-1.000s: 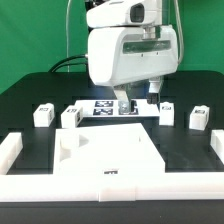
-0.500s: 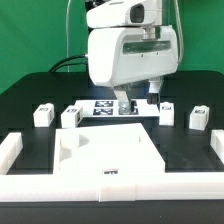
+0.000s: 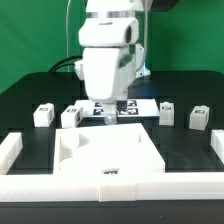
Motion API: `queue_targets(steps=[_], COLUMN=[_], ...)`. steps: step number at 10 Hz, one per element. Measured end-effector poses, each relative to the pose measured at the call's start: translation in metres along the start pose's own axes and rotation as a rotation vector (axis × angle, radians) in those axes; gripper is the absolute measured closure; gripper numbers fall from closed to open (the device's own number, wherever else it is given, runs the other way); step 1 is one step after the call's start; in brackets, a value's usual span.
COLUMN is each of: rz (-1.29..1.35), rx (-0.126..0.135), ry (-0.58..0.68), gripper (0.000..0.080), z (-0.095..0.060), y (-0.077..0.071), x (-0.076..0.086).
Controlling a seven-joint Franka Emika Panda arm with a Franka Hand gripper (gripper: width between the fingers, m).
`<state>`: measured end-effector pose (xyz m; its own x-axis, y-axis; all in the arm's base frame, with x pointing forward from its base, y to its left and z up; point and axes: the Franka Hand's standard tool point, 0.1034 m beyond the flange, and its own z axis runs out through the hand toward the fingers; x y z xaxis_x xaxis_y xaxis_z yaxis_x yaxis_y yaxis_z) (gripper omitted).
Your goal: Assemble one leg
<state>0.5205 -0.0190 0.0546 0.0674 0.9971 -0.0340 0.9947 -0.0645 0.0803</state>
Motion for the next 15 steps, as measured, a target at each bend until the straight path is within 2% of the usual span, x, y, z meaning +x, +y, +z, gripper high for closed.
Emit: queue_targets(steps=[5,6,9,11,13,15], rz=[-0.018,-0.077,-0.190,-0.191,-0.216,-0.221], rx=[0.006,0.011,0.056,0.089,0.092,0.090], ry=[-0.007,-0.005,0.008,0.017,0.022,0.024], gripper=[0.0150,0.0150,0.0150,0.0150,0.0150,0.0150], z=[0.004,0.007,0.025,0.039,0.043,0.044], y=[-0.002,-0.009,-0.045,-0.058,-0.052,-0.050], x=[-0.001,-0.006,-0.036,-0.044,-0.033,-0.029])
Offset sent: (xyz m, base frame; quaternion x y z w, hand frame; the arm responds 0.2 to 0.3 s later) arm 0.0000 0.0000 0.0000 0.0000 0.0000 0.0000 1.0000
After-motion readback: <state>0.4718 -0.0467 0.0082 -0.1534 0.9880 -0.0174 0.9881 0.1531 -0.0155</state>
